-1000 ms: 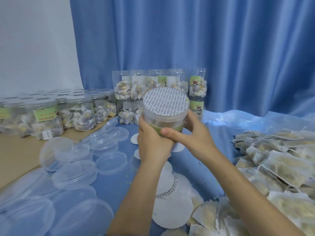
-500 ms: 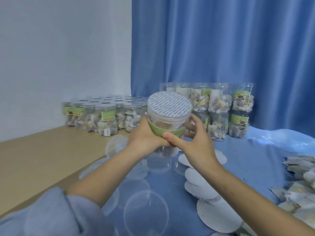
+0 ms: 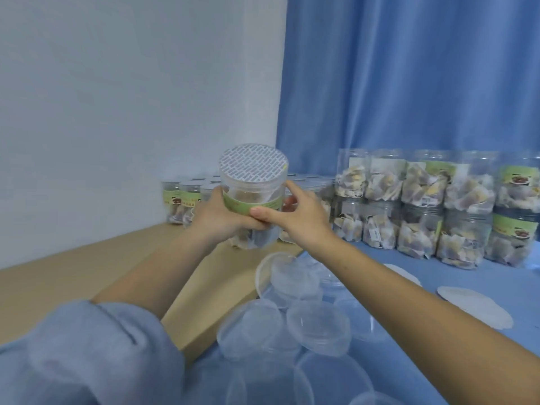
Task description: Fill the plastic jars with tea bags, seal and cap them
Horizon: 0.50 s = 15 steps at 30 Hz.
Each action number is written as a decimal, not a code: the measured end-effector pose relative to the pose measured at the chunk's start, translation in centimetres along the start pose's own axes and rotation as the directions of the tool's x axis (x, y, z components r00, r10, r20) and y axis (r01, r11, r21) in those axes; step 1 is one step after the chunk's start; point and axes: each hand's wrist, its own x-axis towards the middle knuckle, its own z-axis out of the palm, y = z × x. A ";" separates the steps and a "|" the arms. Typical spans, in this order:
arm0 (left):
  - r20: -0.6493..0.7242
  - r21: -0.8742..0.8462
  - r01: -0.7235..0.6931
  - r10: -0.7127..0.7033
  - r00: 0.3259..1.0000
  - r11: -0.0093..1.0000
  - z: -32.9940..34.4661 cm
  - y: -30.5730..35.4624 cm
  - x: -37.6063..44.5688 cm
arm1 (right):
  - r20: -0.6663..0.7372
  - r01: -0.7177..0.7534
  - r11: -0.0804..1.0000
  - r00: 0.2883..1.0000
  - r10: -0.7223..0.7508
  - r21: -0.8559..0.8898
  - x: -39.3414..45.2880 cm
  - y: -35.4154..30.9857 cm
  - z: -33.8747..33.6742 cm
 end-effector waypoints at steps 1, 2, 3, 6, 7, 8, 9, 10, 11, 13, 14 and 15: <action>0.030 -0.002 0.006 -0.006 1.000 1.000 -0.2 -1.0 1.1 | 0.026 -0.011 1.000 1.000 0.011 -0.010 1.1 0.8 0.8; 0.051 -0.004 0.011 -0.011 0.999 1.000 -0.3 -2.1 2.0 | 0.055 -0.025 1.000 0.998 0.026 -0.016 2.1 1.8 1.6; 0.062 -0.010 0.026 -0.025 0.998 1.000 -0.2 -3.4 2.8 | 0.085 -0.044 0.999 0.995 0.046 -0.022 2.9 2.9 2.3; 0.079 -0.045 0.078 -0.075 0.994 0.996 0.7 -7.2 5.1 | 0.176 -0.086 0.995 0.980 0.092 -0.042 4.9 6.3 4.1; 0.082 -0.059 0.088 -0.083 0.993 0.994 1.2 -8.3 5.7 | 0.199 -0.090 0.994 0.975 0.100 -0.060 5.4 7.3 4.5; 0.080 -0.073 0.105 -0.099 0.992 0.992 1.7 -9.2 6.3 | 0.215 -0.100 0.992 0.970 0.115 -0.081 5.9 8.3 4.8; 0.076 -0.088 0.132 -0.125 0.989 0.987 2.2 -9.9 7.0 | 0.222 -0.119 0.988 0.965 0.139 -0.100 6.4 9.1 5.0; 0.078 -0.109 0.149 -0.141 0.987 0.983 2.6 -10.4 7.7 | 0.218 -0.149 0.982 0.961 0.171 -0.113 6.9 10.0 5.0; 0.088 -0.129 0.158 -0.148 0.985 0.979 3.2 -10.8 8.4 | 0.200 -0.185 0.976 0.958 0.206 -0.118 7.5 10.8 5.0; 0.088 -0.156 0.183 -0.171 0.981 0.971 4.4 -11.1 9.7 | 0.155 -0.235 0.963 0.955 0.254 -0.130 8.5 12.1 4.5; 0.077 -0.155 0.191 -0.181 0.980 0.969 5.1 -11.2 10.2 | 0.145 -0.246 0.959 0.953 0.266 -0.138 8.9 12.6 4.2; 0.061 -0.143 0.197 -0.190 0.980 0.970 5.8 -11.2 10.7 | 0.134 -0.260 0.955 0.951 0.279 -0.143 9.3 13.0 3.9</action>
